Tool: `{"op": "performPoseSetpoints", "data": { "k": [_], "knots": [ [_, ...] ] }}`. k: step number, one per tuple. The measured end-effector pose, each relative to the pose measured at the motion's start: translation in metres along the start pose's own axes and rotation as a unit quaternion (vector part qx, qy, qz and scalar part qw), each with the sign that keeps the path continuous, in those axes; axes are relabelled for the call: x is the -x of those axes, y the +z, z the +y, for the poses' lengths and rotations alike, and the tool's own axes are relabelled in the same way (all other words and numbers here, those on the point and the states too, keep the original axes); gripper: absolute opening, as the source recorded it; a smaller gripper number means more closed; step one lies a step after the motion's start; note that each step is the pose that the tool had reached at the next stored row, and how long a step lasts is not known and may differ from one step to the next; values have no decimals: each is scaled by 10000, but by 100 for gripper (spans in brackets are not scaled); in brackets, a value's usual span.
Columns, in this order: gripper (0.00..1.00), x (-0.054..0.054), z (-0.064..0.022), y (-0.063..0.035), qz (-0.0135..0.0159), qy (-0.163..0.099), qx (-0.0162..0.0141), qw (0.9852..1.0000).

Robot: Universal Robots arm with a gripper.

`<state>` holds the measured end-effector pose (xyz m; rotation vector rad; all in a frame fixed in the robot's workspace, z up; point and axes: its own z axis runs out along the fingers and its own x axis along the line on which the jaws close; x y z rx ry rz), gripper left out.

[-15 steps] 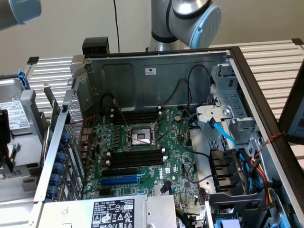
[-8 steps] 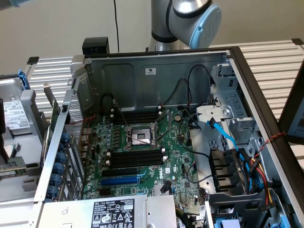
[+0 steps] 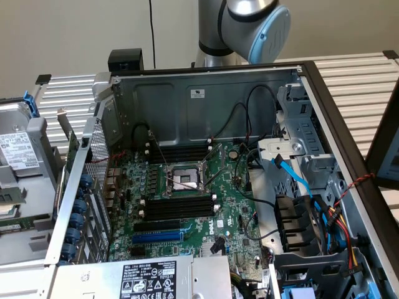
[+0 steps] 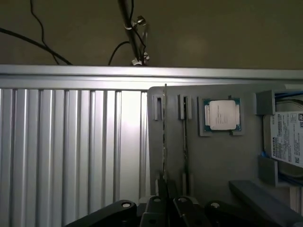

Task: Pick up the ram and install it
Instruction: 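Pick up the ram and move it above insertion slot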

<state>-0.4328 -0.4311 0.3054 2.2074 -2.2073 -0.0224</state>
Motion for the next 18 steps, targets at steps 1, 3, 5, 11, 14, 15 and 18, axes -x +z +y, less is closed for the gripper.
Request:
{"op": "performPoseSetpoints", "data": {
  "k": [1,3,5,11,14,15,18],
  "knots": [
    [12,0,2,-44,0,8,0,10000],
    [12,-1,5,-137,0,26,1,10000],
    [12,-2,8,-228,-1,46,1,10000],
    [12,-5,15,-504,-2,110,1,9999],
    [12,-6,18,-640,-3,139,1,9999],
    [12,-7,19,-684,-4,145,0,9999],
    [12,-12,18,-815,-4,160,3,9999]
  ]
}}
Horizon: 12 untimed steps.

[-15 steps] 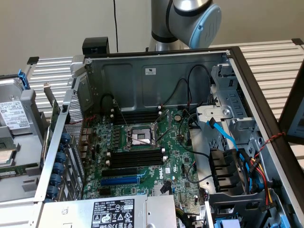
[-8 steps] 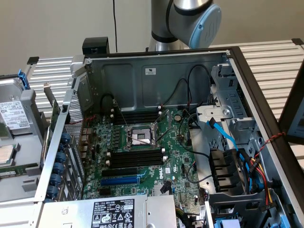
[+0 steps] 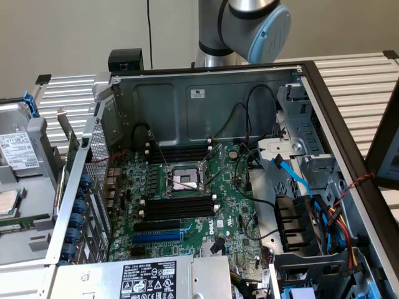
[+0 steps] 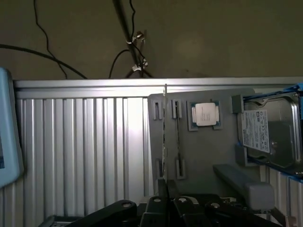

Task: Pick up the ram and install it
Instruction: 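Pick up the ram and move it above insertion slot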

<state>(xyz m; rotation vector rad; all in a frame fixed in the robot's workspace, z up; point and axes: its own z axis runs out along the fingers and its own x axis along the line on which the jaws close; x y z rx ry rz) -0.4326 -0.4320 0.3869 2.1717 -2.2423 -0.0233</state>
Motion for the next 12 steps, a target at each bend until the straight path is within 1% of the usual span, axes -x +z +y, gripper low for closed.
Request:
{"op": "performPoseSetpoints", "data": {
  "k": [1,2,7,8,11,12],
  "knots": [
    [12,-2,-3,-27,0,3,1,10000],
    [12,-2,-3,-34,0,4,1,10000],
    [12,-2,-4,-35,0,6,1,10000],
    [12,-2,-3,-42,1,6,5,10000],
    [12,-8,-1,-141,-5,6,13,10000],
    [12,-7,-1,-145,-4,7,16,10000]
  ]
}}
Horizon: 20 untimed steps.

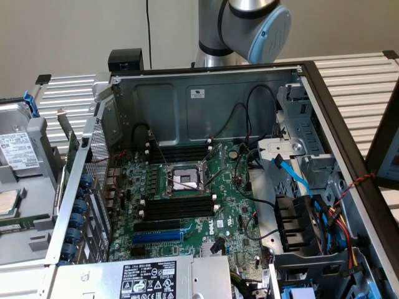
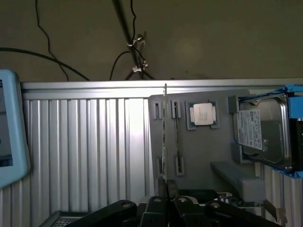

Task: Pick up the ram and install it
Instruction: 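Pick up the ram and move it above insertion slot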

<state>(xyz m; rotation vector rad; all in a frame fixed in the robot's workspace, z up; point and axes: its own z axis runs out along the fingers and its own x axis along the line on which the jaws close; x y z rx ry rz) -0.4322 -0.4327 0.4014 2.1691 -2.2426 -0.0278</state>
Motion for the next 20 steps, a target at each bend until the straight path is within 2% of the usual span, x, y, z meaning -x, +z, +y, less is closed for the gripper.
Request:
{"op": "performPoseSetpoints", "data": {
  "k": [8,20],
  "knots": [
    [12,-1,-19,-1,1,-1,1,10000],
    [12,17,-553,-16,-29,-1,2,10000]
  ]
}}
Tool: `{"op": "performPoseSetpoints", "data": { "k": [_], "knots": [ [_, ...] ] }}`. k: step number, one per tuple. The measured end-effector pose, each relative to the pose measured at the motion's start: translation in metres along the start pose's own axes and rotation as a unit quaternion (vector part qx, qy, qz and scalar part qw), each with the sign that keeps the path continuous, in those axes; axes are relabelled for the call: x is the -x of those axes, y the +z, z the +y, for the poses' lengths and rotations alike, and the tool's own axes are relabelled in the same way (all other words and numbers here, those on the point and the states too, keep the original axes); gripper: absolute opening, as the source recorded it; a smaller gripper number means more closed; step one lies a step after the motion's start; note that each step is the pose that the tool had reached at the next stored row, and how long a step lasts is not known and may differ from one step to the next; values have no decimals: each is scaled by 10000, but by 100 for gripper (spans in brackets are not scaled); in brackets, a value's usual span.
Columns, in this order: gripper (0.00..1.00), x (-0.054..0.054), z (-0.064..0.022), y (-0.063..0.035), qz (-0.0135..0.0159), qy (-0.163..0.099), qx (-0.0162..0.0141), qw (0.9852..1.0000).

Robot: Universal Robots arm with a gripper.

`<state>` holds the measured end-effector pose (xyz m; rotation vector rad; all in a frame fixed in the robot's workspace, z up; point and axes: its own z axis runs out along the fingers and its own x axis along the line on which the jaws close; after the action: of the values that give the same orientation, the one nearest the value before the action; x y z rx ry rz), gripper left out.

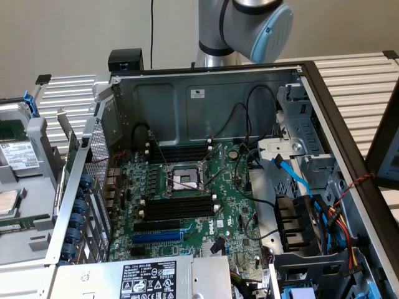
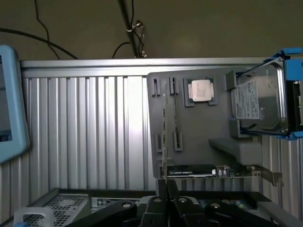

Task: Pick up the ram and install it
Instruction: 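Pick up the ram and move it above insertion slot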

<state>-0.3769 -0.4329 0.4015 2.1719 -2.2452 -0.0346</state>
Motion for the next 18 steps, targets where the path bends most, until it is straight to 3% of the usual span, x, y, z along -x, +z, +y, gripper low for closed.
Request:
{"op": "performPoseSetpoints", "data": {
  "k": [18],
  "knots": [
    [12,23,-820,-23,-8,-1,0,10000]
  ]
}}
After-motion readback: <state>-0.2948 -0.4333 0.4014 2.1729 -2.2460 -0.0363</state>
